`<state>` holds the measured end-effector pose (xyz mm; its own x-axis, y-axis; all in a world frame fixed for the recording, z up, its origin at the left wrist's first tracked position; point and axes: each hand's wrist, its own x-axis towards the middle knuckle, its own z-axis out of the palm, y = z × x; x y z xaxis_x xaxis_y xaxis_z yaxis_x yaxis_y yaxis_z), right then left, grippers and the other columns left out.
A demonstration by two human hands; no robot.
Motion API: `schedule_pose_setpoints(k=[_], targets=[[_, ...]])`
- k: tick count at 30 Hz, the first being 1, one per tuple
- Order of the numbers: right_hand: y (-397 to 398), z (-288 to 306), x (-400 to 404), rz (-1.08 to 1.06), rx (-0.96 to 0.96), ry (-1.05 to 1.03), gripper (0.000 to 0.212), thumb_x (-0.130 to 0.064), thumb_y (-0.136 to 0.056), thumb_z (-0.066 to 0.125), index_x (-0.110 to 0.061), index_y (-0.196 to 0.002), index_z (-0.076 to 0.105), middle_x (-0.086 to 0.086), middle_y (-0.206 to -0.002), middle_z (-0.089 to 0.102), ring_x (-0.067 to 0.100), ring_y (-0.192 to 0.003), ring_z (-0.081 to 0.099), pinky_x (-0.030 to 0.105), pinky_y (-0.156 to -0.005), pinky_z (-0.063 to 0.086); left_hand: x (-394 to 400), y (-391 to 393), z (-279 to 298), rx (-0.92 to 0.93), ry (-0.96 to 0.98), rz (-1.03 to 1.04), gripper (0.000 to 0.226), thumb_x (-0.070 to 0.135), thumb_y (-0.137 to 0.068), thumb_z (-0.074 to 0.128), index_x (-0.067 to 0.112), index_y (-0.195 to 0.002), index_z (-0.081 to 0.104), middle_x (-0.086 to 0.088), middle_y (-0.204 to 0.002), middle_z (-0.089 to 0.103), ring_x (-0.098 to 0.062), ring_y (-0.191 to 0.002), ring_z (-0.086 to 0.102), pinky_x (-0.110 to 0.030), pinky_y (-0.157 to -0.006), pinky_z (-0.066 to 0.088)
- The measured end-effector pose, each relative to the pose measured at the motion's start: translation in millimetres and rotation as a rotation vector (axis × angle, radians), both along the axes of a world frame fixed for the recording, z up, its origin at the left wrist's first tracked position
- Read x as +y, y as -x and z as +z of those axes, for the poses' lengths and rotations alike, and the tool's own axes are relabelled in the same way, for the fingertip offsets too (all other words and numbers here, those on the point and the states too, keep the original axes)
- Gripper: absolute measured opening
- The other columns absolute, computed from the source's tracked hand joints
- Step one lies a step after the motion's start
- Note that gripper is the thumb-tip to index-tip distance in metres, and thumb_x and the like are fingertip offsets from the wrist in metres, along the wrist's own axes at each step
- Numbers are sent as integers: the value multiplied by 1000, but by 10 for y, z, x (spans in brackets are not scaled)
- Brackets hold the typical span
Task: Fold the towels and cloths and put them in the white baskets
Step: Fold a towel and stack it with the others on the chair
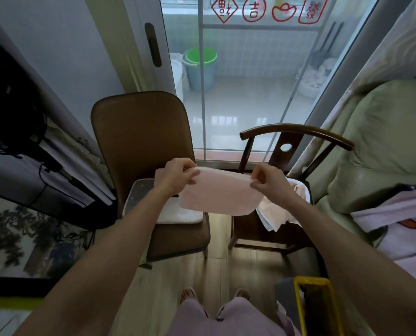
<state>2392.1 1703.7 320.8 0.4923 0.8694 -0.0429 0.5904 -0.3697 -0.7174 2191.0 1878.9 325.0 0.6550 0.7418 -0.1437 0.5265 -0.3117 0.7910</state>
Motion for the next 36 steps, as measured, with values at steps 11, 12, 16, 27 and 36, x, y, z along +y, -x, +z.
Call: schedule_pose_setpoints(k=[11,12,16,27,36], targets=[[-5,-199,-126,48,-256,159,18,-7,-93,50,-6,-96,67,6,-87,67,23,-85,61,36,-73,45,-171,-117,-102,125,93,-53,6,14,-91,65,9,-93,66,-2,-83,64,-11,-75,64,-14,-65,54],[25,-225,-135,133,-241,294,19,-7,-93,50,-6,-97,68,8,-90,68,27,-88,62,38,-75,47,-177,-113,-123,222,157,-186,5,15,-91,66,10,-90,66,-3,-83,65,-14,-77,66,-17,-69,56],[35,-286,-214,-25,-299,304,23,-10,-94,45,-13,-106,65,7,-93,68,29,-87,62,36,-79,45,-111,-94,-250,239,187,-152,6,15,-91,64,10,-90,65,-6,-87,65,-17,-83,65,-29,-78,58],[264,-505,-252,191,-7,476,25,-7,-96,43,-9,-112,61,7,-99,62,21,-89,56,29,-75,43,-23,217,-639,442,203,-453,18,21,-96,58,13,-110,65,2,-94,63,-9,-84,63,-23,-76,55],[481,-1202,-280,261,16,626,19,-1,-92,50,-19,-91,51,-3,-78,54,18,-77,56,29,-66,47,-105,412,-1273,486,283,-396,8,23,-91,65,17,-94,70,5,-83,66,-7,-76,61,-15,-59,42]])
